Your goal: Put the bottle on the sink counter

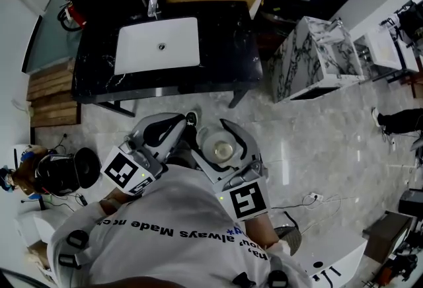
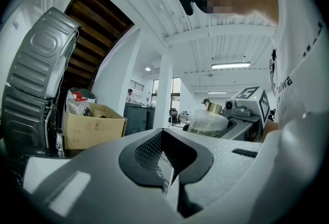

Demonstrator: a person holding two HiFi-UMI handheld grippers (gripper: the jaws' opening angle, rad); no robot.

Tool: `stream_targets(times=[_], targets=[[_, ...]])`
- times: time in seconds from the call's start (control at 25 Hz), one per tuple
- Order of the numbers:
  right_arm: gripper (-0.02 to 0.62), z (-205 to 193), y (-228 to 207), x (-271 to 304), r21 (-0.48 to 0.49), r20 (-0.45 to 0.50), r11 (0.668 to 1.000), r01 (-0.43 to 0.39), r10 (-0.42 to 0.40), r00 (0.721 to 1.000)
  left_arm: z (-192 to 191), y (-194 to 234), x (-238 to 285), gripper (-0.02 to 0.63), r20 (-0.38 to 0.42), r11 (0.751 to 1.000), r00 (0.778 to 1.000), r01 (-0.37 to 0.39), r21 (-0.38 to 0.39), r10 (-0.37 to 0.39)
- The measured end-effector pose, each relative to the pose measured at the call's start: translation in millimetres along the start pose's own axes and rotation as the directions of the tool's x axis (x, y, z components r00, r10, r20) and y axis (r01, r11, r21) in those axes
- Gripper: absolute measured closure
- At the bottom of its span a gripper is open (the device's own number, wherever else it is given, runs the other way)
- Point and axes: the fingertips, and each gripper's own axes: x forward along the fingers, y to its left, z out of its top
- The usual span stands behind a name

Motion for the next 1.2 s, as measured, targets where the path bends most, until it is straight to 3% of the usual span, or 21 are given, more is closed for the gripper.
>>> stream_targets(times=[0.84,1.2], targets=[[0.259,59.2,-153.9,197.9,-0.016,-0.016,1.000,-0.008,0.008,1.000,26.7,227.3,110.7,0.603,-0.003,1.000,1.000,0.026,-0.009,-0.026],[0.259,75.4,-194.0,253.1,-0.029,-0.020,1.000,-0.010,0.009,1.000,33.4,285.7,141.8,0.603,-0.001,0.999,0.999,0.047,-0.014,-0.047]])
